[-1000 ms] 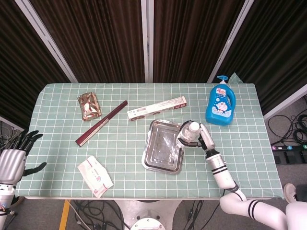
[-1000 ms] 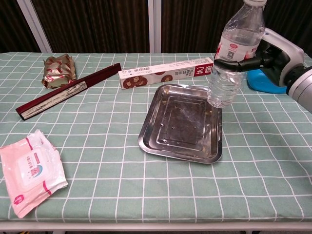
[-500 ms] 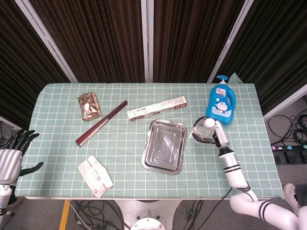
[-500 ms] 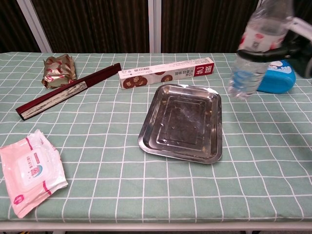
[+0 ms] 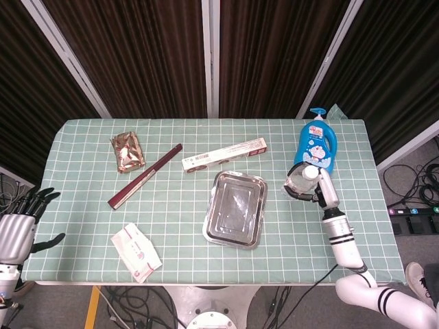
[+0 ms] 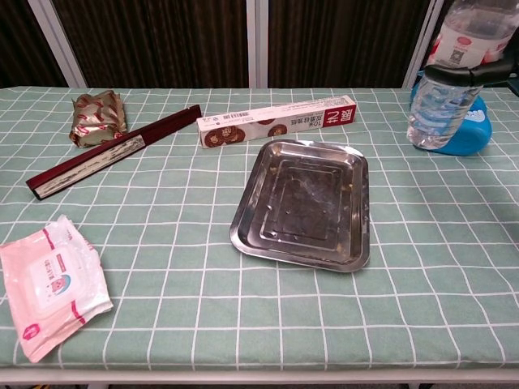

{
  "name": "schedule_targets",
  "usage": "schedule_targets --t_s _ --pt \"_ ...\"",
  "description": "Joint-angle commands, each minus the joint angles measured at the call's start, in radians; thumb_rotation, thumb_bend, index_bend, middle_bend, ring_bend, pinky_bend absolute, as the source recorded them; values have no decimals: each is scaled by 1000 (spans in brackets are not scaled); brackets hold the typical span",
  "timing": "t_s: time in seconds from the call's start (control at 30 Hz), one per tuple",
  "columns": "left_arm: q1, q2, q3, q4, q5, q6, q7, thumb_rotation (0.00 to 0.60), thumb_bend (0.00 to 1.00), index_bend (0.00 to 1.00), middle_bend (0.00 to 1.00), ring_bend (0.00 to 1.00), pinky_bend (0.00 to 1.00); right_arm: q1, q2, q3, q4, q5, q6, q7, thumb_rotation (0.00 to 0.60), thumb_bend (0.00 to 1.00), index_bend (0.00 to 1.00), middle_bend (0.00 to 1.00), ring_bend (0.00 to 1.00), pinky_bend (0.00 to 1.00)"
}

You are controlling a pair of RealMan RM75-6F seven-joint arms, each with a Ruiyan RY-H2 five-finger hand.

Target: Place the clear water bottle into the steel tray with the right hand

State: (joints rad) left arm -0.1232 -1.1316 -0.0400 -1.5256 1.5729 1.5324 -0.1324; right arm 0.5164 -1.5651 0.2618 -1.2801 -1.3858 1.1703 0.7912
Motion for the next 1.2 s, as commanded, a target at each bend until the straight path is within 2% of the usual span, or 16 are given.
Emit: schedule_targets --t_s 0.03,0.17,0.4,0.53,0.6,0.73,0.77,0.83,0.93,1.07,1.2 --pt "4 3 -1 -4 -4 3 5 600 136 236 235 97 190 50 -121 -31 11 -13 -67 -18 600 274 610 535 355 447" --pt "4 5 -5 -8 -10 5 6 600 137 236 235 97 190 75 -172 -28 13 -28 -63 -39 600 274 611 535 355 447" --pt "0 0 -4 -5 -9 -4 14 600 136 236 235 97 190 102 -117 25 -110 -54 -25 -78 600 269 612 535 355 447" --pt "-2 -4 -8 -4 -13 -5 15 600 137 236 235 97 190 99 -108 1 -174 -78 -7 -114 600 269 612 535 355 448" --pt "0 -3 -8 -2 -17 -5 12 600 136 236 235 97 190 87 -124 -20 -136 -46 -26 -115 600 271 612 535 355 450" --pt "4 1 -8 2 -22 -3 6 600 137 236 235 97 190 74 -184 -55 32 59 -131 -92 600 276 612 535 355 451" --pt "6 3 -8 2 -23 -1 5 600 136 236 235 97 190 77 -198 -62 70 63 -153 -87 600 279 612 535 355 451" --pt "7 5 -7 2 -22 0 6 600 137 236 235 97 190 88 -206 -59 78 39 -148 -69 600 282 612 535 355 451" --pt "6 8 -9 -6 -18 2 12 600 137 236 235 97 190 122 -174 -15 -15 -46 -76 -63 600 273 612 535 355 451" --pt "1 16 -13 -26 -9 7 29 600 136 236 235 97 190 154 -83 70 -228 -119 14 -113 600 244 613 535 355 451" --pt "-1 19 -15 -39 -10 6 39 600 137 236 235 98 190 139 -23 93 -330 -113 49 -157 600 239 613 536 355 451"
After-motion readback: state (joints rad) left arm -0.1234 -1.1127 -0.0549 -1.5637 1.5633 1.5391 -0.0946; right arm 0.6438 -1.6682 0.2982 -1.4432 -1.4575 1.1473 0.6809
